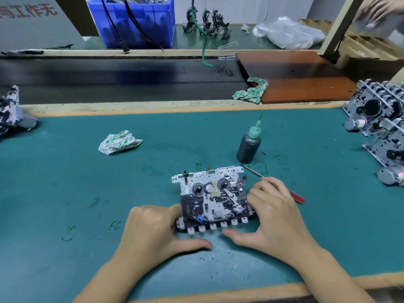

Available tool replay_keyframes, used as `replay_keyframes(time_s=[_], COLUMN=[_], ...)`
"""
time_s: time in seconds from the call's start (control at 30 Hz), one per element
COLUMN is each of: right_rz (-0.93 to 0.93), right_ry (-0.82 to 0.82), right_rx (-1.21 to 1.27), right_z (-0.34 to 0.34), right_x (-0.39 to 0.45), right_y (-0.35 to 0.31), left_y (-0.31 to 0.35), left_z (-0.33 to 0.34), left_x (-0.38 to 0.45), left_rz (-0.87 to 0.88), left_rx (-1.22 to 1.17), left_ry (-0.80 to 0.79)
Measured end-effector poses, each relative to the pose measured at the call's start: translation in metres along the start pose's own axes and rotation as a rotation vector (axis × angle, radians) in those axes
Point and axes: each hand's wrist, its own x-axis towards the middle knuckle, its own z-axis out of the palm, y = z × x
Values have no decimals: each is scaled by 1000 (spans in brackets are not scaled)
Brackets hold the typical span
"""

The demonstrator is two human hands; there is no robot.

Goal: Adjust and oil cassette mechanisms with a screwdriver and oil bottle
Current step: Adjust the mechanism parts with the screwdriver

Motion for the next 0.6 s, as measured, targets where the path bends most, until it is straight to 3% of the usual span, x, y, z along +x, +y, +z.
replay_keyframes(time_s=[0.1,0.37,0.6], right_rz=[25,-93,-70], right_ry=[25,-29,-54], right_rx=[-51,-46,18], right_z=[2,-1,-4], right_x=[1,0,1], right_y=[0,4,0], left_y=[3,10,3], left_z=[1,3,3], left_x=[-1,1,4], left_rz=[37,-127,-145], left_rx=[23,90,72], left_ry=[23,124,99])
